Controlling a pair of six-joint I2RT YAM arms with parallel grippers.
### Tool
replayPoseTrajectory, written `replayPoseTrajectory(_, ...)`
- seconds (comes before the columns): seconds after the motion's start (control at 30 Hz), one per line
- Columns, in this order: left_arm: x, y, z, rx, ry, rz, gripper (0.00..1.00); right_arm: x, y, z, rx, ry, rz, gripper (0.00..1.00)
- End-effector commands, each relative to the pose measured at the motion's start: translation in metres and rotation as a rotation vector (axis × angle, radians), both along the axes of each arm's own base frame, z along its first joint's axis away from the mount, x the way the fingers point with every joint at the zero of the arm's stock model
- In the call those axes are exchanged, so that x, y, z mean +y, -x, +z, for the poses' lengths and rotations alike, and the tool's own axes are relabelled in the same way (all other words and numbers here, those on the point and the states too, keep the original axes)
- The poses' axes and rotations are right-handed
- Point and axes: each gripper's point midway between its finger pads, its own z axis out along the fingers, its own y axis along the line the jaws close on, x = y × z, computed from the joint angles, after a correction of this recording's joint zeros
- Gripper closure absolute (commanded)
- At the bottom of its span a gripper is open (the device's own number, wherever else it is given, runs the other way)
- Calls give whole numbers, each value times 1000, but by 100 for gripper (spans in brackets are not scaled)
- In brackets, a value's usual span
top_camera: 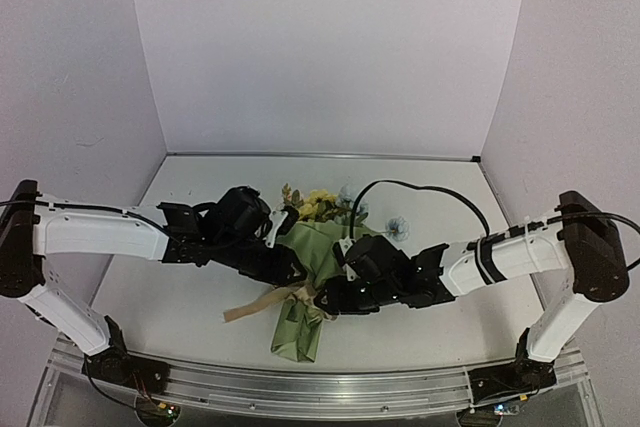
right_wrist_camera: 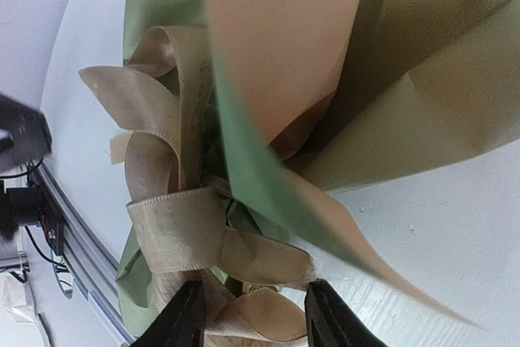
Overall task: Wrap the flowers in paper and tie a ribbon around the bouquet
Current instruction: Tie the half-tied ribbon around the folded bouquet.
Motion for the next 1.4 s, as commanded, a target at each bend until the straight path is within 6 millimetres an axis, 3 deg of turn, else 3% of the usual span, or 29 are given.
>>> replayPoseTrajectory(0.0, -15, 4, 0, 4, -2, -60, 68, 11, -10, 7, -46, 1, -15, 55)
replayPoseTrajectory(0.27, -21, 6, -24, 46, -39, -64, 72, 11, -10, 6, -45, 4, -13, 54)
replayPoseTrajectory(0.53, -18, 5, -51, 72, -131, -46, 82, -6, -7, 11, -59, 4, -38, 48)
replayPoseTrajectory(0.87, -17, 6, -52, 54, -150, -62, 85, -16, -15, 14, -5, -77, -75, 44)
replayPoseTrajectory(1.0, -16, 5, -52, 48, -154, -59, 85, -20, -18, 11, 46, -144, -101, 48)
replayPoseTrajectory(1.3, -16, 5, -51, 45, -146, -56, 85, -11, 1, 13, 95, -201, -16, 50)
replayPoseTrajectory(1.37, -16, 4, -50, 43, -145, -56, 85, -7, 9, 17, 95, -213, 17, 55)
